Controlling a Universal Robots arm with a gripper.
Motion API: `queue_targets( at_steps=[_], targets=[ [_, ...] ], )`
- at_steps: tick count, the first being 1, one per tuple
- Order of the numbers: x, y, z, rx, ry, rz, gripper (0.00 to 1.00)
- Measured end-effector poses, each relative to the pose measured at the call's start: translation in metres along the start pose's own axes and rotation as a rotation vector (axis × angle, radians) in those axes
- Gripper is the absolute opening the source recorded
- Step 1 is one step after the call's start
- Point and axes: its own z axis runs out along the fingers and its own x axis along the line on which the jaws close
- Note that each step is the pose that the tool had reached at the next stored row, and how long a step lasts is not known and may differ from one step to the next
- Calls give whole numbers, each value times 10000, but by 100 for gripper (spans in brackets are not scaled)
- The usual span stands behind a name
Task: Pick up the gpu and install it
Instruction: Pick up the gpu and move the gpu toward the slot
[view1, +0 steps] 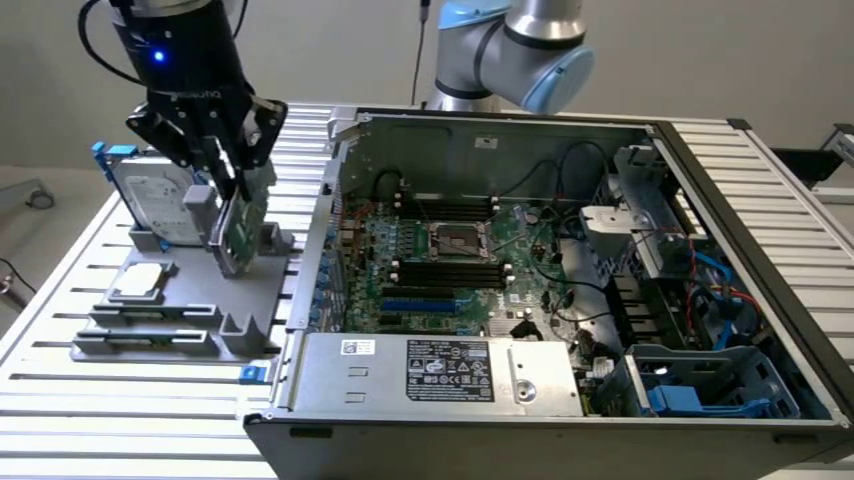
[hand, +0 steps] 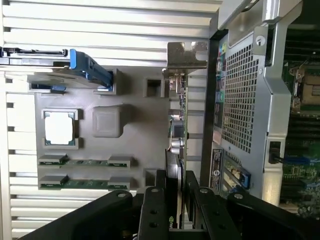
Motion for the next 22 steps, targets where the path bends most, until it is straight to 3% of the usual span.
queue_targets(
  at_steps=[15, 17, 22],
  targets=[
    [-571, -27, -661, -3, 55, -1, 26],
    [-662, -30, -701, -12, 64, -1, 26],
    [-889, -37, -694, -23, 68, -1, 26]
  ],
)
